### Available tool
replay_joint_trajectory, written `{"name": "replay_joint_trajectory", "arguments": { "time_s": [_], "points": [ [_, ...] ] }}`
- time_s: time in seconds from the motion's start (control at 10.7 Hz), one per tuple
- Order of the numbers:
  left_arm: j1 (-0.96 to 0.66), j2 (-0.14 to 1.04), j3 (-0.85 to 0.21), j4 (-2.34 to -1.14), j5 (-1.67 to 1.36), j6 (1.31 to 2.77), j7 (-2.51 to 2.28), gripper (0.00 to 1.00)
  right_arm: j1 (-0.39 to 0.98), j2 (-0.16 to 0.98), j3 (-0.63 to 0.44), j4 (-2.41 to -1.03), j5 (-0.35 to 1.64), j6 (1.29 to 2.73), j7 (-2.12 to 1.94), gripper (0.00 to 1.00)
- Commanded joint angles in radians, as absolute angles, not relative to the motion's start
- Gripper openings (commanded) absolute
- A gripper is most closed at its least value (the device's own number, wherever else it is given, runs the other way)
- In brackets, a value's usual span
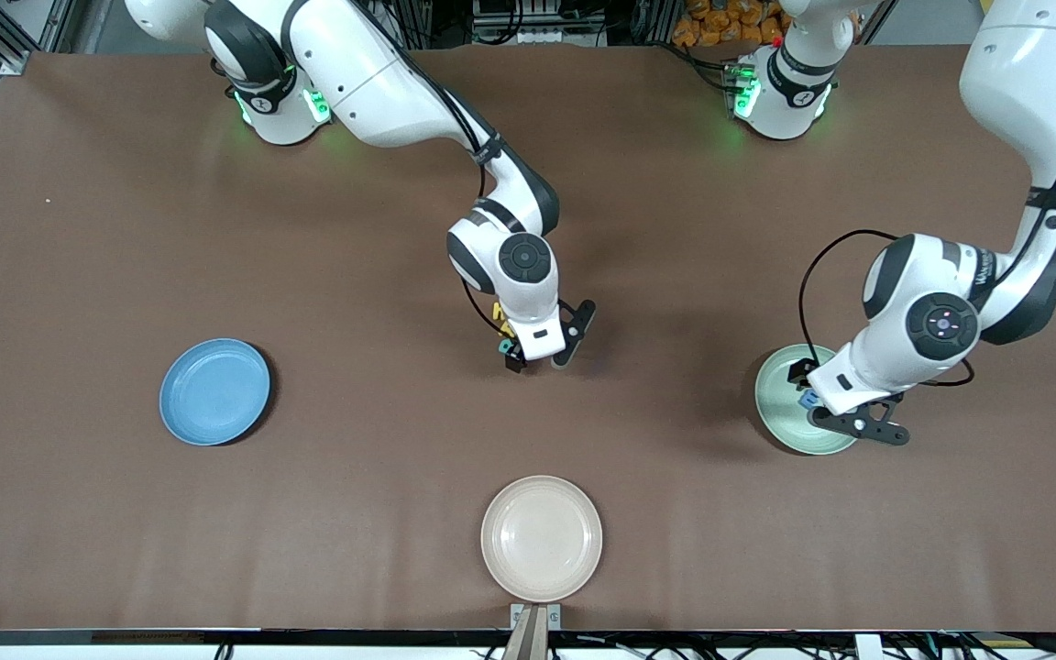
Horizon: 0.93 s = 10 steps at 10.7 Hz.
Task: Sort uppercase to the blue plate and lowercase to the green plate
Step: 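Grasp the blue letter W with the right gripper while the left gripper withdraws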
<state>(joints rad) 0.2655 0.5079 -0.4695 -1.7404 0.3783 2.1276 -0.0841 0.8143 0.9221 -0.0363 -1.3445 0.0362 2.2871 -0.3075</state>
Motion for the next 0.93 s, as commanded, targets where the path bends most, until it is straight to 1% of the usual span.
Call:
{"name": "replay_joint_trajectory", "arguments": {
  "time_s": [0.0,0.09,0.19,0.47,0.56,0.65,0.75,0.84],
  "points": [
    [0.233,0.456,-0.468,-1.672,0.308,2.004,-0.067,1.0,0.822,0.93,-0.046,-1.333,0.018,2.284,-0.31,0.81],
    [0.233,0.445,-0.471,-1.664,0.299,1.979,-0.067,1.0,0.822,0.928,-0.046,-1.333,0.011,2.284,-0.31,0.32],
    [0.224,0.411,-0.471,-1.664,0.275,1.97,-0.067,1.0,0.822,0.928,-0.046,-1.333,-0.006,2.284,-0.31,0.0],
    [0.132,0.307,-0.462,-1.664,0.25,1.91,-0.069,1.0,0.824,0.925,-0.046,-1.333,-0.051,2.275,-0.31,0.0],
    [0.089,0.275,-0.436,-1.658,0.249,1.887,-0.069,1.0,0.822,0.92,-0.046,-1.333,-0.051,2.272,-0.307,0.0],
    [0.034,0.249,-0.389,-1.657,0.227,1.872,-0.072,1.0,0.819,0.914,-0.046,-1.333,-0.051,2.264,-0.307,0.0],
    [-0.003,0.221,-0.336,-1.658,0.171,1.853,-0.074,1.0,0.816,0.907,-0.046,-1.332,-0.049,2.249,-0.305,0.0],
    [-0.017,0.204,-0.307,-1.658,0.126,1.832,-0.075,1.0,0.812,0.904,-0.048,-1.328,-0.048,2.234,-0.305,0.0]
  ]
}}
